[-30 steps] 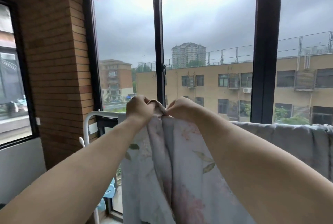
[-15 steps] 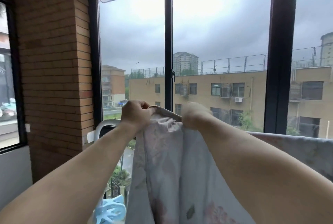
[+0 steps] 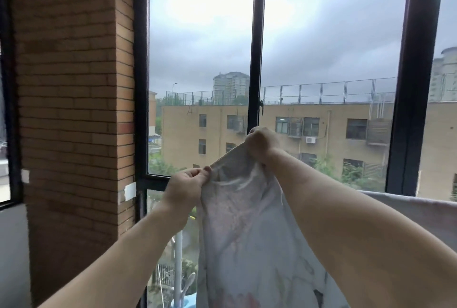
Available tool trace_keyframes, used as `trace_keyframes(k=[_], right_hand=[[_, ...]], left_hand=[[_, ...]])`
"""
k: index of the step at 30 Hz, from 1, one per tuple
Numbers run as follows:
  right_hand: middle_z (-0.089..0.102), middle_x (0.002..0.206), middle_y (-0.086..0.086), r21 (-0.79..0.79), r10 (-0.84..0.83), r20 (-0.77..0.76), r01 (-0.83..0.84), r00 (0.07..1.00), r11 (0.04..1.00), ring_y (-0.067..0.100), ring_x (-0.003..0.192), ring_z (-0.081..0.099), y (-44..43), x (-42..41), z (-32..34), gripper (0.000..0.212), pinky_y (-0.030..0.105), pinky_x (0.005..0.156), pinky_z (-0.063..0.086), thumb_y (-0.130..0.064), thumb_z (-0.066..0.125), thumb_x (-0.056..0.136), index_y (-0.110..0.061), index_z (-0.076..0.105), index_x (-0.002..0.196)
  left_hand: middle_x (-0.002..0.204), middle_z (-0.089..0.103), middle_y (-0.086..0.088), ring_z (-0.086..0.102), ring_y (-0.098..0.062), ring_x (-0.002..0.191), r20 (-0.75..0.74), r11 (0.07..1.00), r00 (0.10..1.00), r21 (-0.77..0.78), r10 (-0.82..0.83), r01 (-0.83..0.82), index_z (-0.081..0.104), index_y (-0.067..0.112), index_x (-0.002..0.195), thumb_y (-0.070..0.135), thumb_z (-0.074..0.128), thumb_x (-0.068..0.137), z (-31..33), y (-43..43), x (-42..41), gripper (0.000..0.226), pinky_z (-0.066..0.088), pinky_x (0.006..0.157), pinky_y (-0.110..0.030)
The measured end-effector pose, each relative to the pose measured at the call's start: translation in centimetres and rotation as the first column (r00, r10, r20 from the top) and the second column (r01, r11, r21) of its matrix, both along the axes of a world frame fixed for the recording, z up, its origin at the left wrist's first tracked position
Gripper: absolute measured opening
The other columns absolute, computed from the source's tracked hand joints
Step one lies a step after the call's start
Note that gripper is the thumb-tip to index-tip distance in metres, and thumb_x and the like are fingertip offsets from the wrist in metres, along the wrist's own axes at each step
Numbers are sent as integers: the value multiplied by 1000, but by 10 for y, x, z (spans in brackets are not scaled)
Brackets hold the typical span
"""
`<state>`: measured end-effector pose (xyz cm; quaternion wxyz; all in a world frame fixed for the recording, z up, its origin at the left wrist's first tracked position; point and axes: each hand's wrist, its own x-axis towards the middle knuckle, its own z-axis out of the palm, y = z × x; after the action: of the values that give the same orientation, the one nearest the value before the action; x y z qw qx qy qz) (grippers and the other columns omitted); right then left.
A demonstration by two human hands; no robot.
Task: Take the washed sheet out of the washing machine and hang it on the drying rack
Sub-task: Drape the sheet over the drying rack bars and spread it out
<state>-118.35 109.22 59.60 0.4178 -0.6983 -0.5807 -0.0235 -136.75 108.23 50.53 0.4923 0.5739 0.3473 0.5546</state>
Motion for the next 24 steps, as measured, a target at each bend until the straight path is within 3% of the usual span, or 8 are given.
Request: trace_keyframes(k=[4, 5, 8, 11, 14, 17, 21, 24], right_hand=[[65, 119, 17, -105, 77, 132, -63, 988, 992, 34, 106, 61, 24, -34, -1, 31, 34, 85, 51, -4, 40, 95, 0, 66, 113], [65, 119, 16, -132, 93, 186, -69, 978, 989, 34, 109, 61, 22, -43, -1, 30, 36, 86, 52, -5, 42, 97, 0, 65, 114], [63, 120, 17, -211, 118, 146, -86, 982, 974, 34, 114, 59, 26, -74, 2, 30, 36, 89, 48, -11, 44, 98, -1, 63, 119], [62, 127, 14, -397, 244, 261, -127, 934, 909, 32, 118, 57, 37, -94, -8, 32, 36, 95, 47, -15, 48, 98, -5, 64, 124], [61, 135, 6, -510, 345, 303, -155, 888, 846, 24, 119, 58, 42, -106, -21, 35, 30, 99, 46, -22, 52, 100, -11, 63, 130], [67, 124, 9, -481, 367, 342, -174, 865, 859, 25, 111, 62, 46, -100, -26, 38, 32, 93, 47, -35, 52, 101, -10, 68, 123], [69, 114, 10, -463, 345, 376, -149, 860, 874, 26, 97, 63, 39, -83, -21, 51, 29, 75, 45, -50, 43, 101, -10, 71, 116], [68, 107, 13, -448, 312, 385, -120, 869, 886, 29, 95, 64, 30, -61, -16, 58, 28, 69, 43, -52, 35, 103, -9, 72, 113]], left_hand=[[59, 62, 3, 53, -14, 56, -38, 996, 997, -50, 72, -73, 72, 15, 61, 21, 59, 97, -19, 8, -22, 39, 43, 62, -30], [58, 61, 4, 54, -14, 56, -60, 994, 994, -58, 91, -95, 71, 14, 61, 22, 63, 94, -22, 7, -26, 35, 42, 61, -29], [70, 64, -7, 58, -23, 69, -131, 990, 988, -109, 76, -91, 72, 12, 67, 23, 64, 74, -27, 3, -42, 15, 45, 67, -35], [81, 65, -12, 61, -25, 72, -202, 989, 979, -144, -14, -16, 66, 6, 88, 4, 55, 87, -27, 8, -50, 11, 49, 70, -34], [76, 68, -6, 62, -19, 66, -281, 993, 956, -110, -80, 51, 67, 7, 94, 29, 49, 101, -24, 8, -51, 30, 46, 67, -30], [75, 71, -1, 65, -15, 67, -345, 997, 936, -70, -65, 43, 71, 10, 96, 47, 54, 97, -25, 13, -49, 41, 48, 69, -29], [68, 68, 2, 60, -12, 61, -336, 999, 942, 18, -25, 33, 71, 13, 86, 29, 66, 93, -24, 21, -44, 19, 46, 61, -25], [65, 63, 3, 57, -15, 62, -301, 956, 913, 187, 277, -228, 67, 19, 73, 25, 60, 95, -18, 33, -36, 24, 43, 57, -26]])
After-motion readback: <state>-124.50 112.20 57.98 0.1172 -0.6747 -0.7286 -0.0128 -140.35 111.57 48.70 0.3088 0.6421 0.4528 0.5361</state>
